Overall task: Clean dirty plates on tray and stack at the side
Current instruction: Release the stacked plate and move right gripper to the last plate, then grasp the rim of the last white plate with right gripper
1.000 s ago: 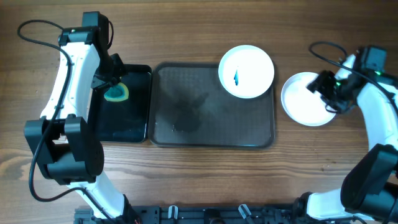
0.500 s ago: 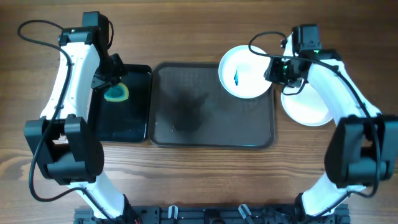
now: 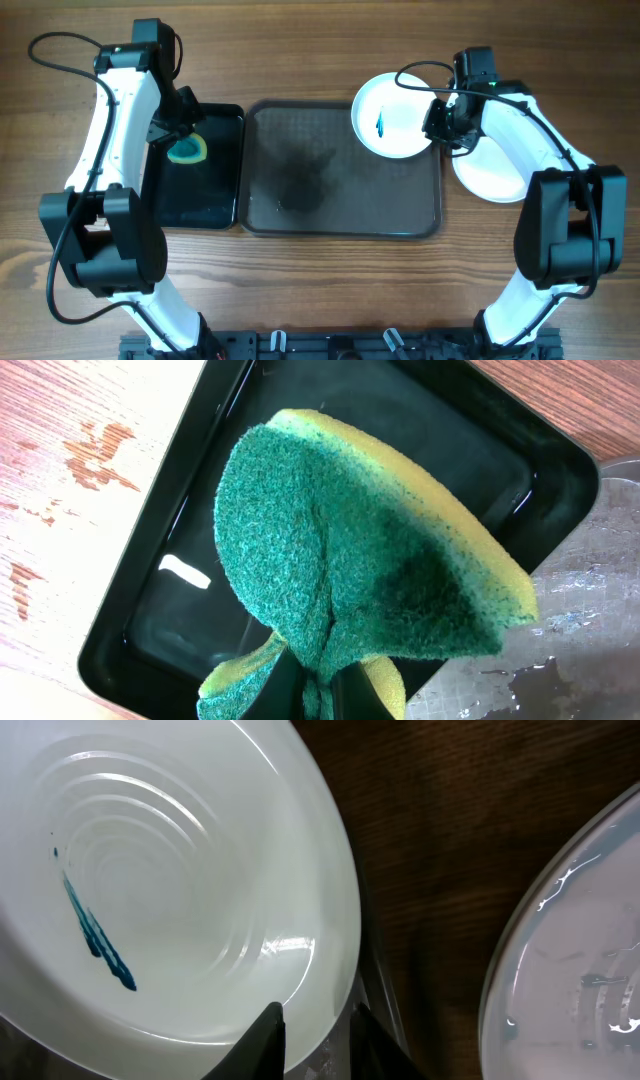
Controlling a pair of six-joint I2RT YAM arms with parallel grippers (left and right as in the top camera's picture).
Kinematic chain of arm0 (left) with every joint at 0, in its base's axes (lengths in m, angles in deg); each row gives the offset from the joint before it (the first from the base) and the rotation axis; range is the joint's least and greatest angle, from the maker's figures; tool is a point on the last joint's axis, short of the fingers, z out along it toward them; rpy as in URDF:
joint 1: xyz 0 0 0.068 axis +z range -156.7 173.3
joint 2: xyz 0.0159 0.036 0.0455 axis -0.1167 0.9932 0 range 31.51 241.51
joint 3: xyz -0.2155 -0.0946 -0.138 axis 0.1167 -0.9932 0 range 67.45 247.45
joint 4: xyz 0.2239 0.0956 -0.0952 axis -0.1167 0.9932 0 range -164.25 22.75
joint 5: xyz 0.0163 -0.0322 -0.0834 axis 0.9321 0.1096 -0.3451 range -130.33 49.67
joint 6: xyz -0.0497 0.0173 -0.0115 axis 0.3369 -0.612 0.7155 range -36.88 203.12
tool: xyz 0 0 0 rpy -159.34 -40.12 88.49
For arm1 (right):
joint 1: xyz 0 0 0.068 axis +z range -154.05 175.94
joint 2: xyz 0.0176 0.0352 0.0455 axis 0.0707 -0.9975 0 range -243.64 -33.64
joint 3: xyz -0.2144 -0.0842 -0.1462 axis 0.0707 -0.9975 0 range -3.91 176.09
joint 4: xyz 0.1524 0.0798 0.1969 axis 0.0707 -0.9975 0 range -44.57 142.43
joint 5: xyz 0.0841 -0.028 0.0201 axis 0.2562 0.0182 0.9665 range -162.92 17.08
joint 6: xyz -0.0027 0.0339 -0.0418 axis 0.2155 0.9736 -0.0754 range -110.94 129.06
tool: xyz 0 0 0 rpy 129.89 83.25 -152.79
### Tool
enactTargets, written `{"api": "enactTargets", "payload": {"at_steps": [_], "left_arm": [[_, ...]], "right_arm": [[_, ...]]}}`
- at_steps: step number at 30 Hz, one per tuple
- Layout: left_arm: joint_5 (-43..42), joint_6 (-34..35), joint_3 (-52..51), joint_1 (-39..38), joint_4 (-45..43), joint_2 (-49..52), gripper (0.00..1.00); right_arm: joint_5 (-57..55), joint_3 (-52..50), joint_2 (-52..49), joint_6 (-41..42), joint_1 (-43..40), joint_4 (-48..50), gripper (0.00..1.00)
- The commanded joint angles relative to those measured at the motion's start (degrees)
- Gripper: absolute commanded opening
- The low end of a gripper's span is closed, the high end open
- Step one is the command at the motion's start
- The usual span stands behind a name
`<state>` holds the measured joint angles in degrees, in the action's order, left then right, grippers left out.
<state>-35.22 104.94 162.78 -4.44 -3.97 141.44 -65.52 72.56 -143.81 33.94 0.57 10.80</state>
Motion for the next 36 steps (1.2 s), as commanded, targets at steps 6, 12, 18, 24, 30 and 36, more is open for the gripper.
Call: {"api": "enactTargets", "payload": {"at_steps": [6,12,18,24,30,36], "left_arm": [[0.76,0.92,1.01,0.11,0.04,-1.33,0.04],[0.76,0.92,1.01,0.11,0.02,-1.33,0.04],[0.79,0.92,1.01,0.11,0.02,-1.33,0.04],[0.76,0.94,1.01,0.11,0.04,-1.33,0.04],[0.76,0.94,1.01,0.11,0.04,-1.33,0.04],[0.76,0.94,1.01,0.11,0.04,-1.33,0.04]], "right_arm": [[-3.39,-2.12,-1.07,1.22,1.38,0.42,0.22],[-3.56,-5.6,-1.07,1.22,1.38,2.32,0.22],[-0.57,-6.43,-1.07,0.61,1.66,3.91,0.07],[2.49,-6.43,-1.07,-0.92,7.02,3.63,0.04],[3.63,-6.4,-1.07,0.85,13.94,1.53,0.04],[4.76,-6.05,-1.05,-0.7,15.08,-1.4,0.13]]}}
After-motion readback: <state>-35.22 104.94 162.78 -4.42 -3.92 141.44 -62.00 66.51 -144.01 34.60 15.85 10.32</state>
